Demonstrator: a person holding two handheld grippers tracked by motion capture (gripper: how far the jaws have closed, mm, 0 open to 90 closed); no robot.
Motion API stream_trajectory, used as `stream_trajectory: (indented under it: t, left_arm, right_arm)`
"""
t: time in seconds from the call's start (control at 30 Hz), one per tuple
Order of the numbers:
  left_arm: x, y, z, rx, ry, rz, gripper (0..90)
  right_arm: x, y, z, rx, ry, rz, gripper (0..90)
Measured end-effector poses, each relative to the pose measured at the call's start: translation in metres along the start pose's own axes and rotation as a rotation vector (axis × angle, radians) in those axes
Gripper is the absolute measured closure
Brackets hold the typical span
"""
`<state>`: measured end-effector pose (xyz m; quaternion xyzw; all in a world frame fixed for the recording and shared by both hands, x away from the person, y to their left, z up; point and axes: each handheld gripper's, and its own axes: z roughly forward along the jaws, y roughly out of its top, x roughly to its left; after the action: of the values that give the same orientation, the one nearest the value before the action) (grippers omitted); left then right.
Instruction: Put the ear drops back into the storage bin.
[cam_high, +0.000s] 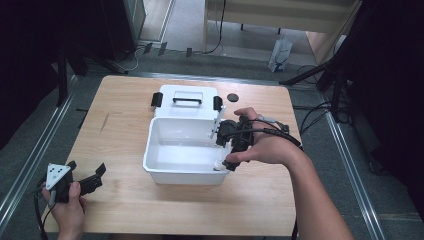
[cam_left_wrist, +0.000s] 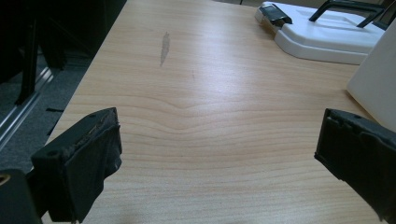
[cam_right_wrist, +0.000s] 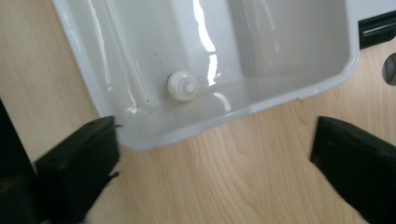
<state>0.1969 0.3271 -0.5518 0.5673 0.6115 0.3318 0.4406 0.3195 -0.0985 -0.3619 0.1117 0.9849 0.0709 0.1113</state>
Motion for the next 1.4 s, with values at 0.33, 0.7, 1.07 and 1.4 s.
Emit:
stream_trajectory:
  t: [0.33, 0.7, 1.07, 1.4]
  left_arm:
    - [-0.001, 0.0, 0.0, 0.005, 0.0, 0.006, 0.9]
    - [-0.002, 0.0, 0.0, 0.007, 0.005, 0.015, 0.9]
    - [-0.002, 0.0, 0.0, 0.009, 0.008, 0.021, 0.9]
    - [-0.003, 0.0, 0.0, 0.009, 0.009, 0.026, 1.0]
  right_arm:
    - [0.0, -0.029, -0.008, -0.005, -0.022, 0.047, 0.0]
    - [-0.002, -0.071, -0.002, -0.002, -0.019, 0.111, 0.0]
    - [-0.003, -0.106, 0.007, -0.001, -0.005, 0.158, 0.0]
    - [0.001, -0.136, 0.024, -0.003, 0.002, 0.214, 0.0]
